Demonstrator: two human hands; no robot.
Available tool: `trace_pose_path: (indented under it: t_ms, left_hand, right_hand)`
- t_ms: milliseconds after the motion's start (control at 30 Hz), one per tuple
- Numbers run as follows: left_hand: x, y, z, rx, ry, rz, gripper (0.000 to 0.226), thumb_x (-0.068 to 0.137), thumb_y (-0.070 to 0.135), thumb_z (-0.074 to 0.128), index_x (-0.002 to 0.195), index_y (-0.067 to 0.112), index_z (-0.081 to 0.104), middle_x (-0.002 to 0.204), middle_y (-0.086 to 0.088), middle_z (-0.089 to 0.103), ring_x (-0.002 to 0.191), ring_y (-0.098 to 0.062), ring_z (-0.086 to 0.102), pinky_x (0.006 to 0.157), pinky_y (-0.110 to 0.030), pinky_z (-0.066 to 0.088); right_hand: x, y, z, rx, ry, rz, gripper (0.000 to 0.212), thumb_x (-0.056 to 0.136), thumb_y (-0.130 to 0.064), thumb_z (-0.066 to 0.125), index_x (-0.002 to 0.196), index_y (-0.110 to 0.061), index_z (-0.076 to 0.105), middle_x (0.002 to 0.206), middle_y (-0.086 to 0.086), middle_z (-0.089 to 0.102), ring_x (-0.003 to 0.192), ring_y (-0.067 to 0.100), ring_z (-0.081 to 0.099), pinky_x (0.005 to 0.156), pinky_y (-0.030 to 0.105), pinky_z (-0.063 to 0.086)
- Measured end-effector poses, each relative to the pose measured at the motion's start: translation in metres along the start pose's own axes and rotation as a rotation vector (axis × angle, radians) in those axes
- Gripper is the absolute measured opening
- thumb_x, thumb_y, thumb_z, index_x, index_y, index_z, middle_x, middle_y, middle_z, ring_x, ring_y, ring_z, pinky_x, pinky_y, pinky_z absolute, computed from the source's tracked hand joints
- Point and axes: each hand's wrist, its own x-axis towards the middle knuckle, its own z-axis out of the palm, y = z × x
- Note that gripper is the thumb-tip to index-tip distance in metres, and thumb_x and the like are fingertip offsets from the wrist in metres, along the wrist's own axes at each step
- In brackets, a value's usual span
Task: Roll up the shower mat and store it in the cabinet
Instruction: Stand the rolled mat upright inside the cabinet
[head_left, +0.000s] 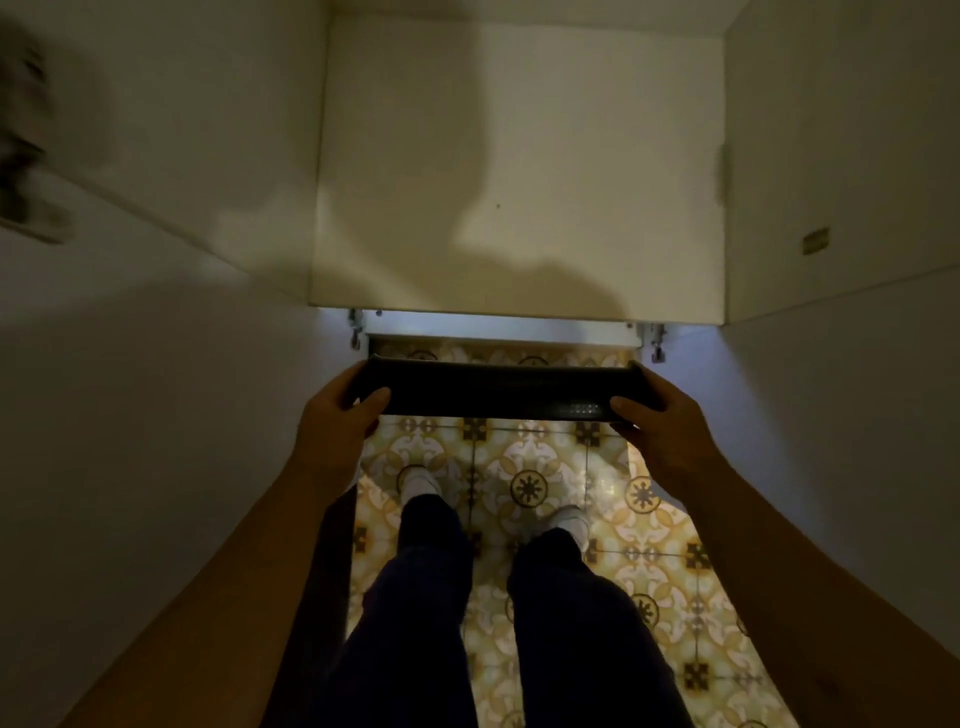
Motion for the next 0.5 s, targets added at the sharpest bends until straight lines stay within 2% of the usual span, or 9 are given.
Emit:
trace_pose_path:
  t_ms: [100,167,267,333,400,500]
  left_hand:
    - [0.059,-0.053,0.012,0.013,0.026,0.001,0.041,0.09,0.015,0.064,0.13,0.024,0.058,0.114,0.007,0.068,0.102,-0.012,0.065,0.083,-0.034,0.053]
    - [0.107,-0.096,0.021,0.023,0.03,0.03,0.043,0.09,0.014,0.063,0.132,0.018,0.056,0.118,-0.003,0.066,0.103,-0.021,0.065,0.082,-0.039,0.055]
    - [0.167,-0.145,0.03,0.001,0.039,0.044,0.046,0.089,0.013,0.064,0.132,0.024,0.052,0.114,-0.001,0.066,0.081,-0.009,0.065,0.062,-0.023,0.055]
    - [0.204,-0.176,0.032,-0.04,0.028,0.045,0.054,0.09,0.01,0.063,0.139,0.023,0.044,0.121,-0.001,0.062,0.083,-0.005,0.064,0.061,-0.018,0.053]
    - [0.232,-0.2,0.03,-0.062,0.006,0.047,0.057,0.091,0.007,0.06,0.142,0.021,0.04,0.124,-0.001,0.06,0.092,-0.006,0.065,0.067,-0.019,0.054]
    - [0.267,-0.237,0.023,-0.179,-0.009,0.046,0.058,0.092,0.003,0.055,0.142,0.026,0.038,0.124,0.001,0.059,0.106,-0.015,0.063,0.078,-0.027,0.057]
  right_hand:
    - [0.072,0.035,0.005,-0.028,-0.018,-0.003,0.062,0.085,0.004,0.066,0.141,-0.013,0.047,0.123,0.009,0.058,0.108,0.026,0.06,0.09,0.039,0.053]
    - [0.13,0.067,0.009,-0.039,-0.041,-0.021,0.056,0.085,0.004,0.066,0.136,-0.017,0.052,0.119,0.003,0.059,0.106,0.02,0.061,0.086,0.034,0.056]
    - [0.202,0.103,0.021,-0.021,-0.088,-0.056,0.043,0.086,0.003,0.066,0.116,-0.027,0.069,0.109,-0.002,0.072,0.101,0.017,0.068,0.079,0.026,0.056]
    - [0.25,0.122,0.033,0.0,-0.163,-0.079,0.04,0.086,0.002,0.064,0.104,-0.032,0.075,0.1,-0.008,0.076,0.098,0.013,0.07,0.079,0.024,0.055]
    - [0.294,0.136,0.047,0.036,-0.217,-0.096,0.037,0.085,0.002,0.063,0.107,-0.025,0.074,0.101,-0.003,0.075,0.099,0.016,0.069,0.081,0.026,0.054]
    - [0.358,0.156,0.073,0.071,-0.299,-0.13,0.04,0.084,0.001,0.063,0.124,-0.006,0.062,0.11,0.01,0.065,0.107,0.026,0.062,0.086,0.031,0.051]
